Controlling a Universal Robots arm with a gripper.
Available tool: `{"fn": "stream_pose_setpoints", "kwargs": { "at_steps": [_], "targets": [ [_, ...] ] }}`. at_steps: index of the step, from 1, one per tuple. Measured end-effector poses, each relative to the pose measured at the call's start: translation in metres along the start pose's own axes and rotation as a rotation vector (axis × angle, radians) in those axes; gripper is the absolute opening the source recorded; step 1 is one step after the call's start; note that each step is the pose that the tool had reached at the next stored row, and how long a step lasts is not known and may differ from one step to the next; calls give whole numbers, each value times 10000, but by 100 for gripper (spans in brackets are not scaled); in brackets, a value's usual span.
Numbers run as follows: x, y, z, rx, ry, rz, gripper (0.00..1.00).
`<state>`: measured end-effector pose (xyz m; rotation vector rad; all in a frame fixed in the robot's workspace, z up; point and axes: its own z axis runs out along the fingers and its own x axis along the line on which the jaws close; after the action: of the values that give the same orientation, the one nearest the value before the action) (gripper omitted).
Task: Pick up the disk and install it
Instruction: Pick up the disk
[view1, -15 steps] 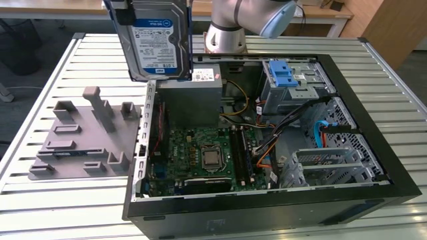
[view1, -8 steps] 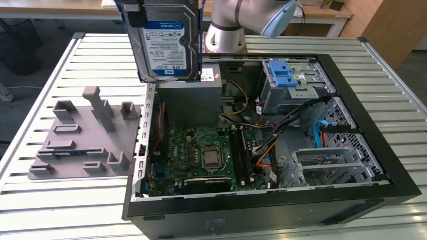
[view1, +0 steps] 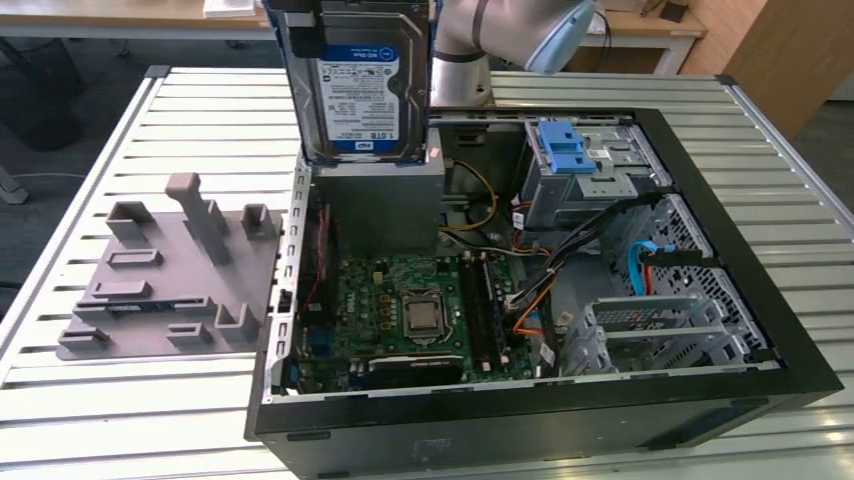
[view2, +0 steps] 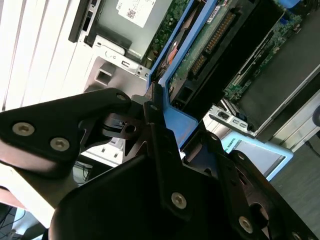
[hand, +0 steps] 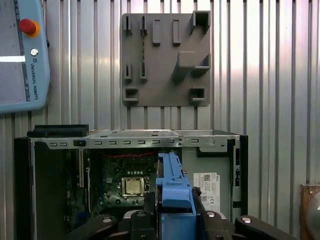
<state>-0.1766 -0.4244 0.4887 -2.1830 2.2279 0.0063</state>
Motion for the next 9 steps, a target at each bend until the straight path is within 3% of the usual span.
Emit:
{"fn": "stream_pose_setpoints", "kwargs": {
  "at_steps": [9],
  "targets": [
    [-2,-202,10,2,27,57,36]
  ]
}}
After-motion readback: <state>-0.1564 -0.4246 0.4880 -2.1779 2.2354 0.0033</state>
